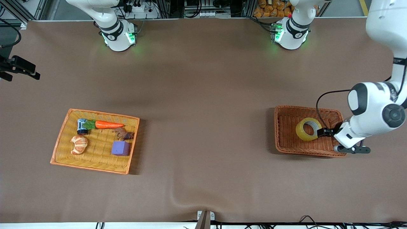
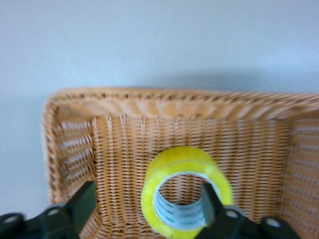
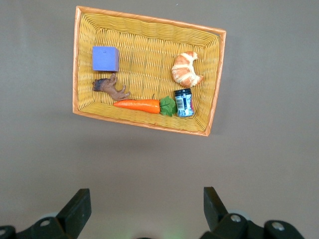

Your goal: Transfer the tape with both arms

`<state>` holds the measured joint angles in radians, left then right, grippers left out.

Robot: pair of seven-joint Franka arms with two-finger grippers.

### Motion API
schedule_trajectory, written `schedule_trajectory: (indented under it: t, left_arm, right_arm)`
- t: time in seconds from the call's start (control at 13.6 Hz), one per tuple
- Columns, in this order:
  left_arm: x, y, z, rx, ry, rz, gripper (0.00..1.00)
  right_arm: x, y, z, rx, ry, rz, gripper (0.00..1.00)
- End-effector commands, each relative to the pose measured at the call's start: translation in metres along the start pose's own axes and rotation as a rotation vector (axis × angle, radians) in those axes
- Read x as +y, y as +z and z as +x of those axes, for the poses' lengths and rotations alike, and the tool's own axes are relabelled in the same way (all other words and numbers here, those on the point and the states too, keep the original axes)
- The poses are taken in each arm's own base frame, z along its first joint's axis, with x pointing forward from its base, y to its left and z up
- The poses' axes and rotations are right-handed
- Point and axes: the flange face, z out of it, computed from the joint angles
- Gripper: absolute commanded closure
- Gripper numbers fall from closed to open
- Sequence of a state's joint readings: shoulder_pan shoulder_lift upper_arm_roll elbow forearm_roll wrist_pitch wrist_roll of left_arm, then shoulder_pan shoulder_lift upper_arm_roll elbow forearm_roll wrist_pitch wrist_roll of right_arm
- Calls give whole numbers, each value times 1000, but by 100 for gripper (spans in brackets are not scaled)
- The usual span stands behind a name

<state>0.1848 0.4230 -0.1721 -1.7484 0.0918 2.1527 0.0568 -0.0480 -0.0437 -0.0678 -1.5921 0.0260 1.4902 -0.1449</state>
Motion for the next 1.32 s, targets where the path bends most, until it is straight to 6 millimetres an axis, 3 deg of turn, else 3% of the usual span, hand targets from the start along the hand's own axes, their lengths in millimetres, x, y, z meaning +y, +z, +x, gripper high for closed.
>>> schedule_trajectory:
  t: [0.0,0.22,0.51,0.59,0.95,1.25]
  left_arm:
    - [17,-83,0,24,36,36,0]
    - [29,-157,0,18,35,32,0]
    - [45,-245,-37,42,-12,27,0]
    - [51,-257,-45,47,-44,17,0]
    - [53,-282,-67,27,-56,29,0]
    - [51,-286,-74,12,-44,44,0]
  right_arm:
    - [-2,-1,1,-5,-11,-12,0]
    - [-1,-6,1,11,-10,-20,0]
    - [2,-6,2,22,-1,-33,0]
    - [2,-6,2,21,-1,-33,0]
    - [3,-6,1,17,-4,-29,0]
    - [3,-5,2,14,-6,-29,0]
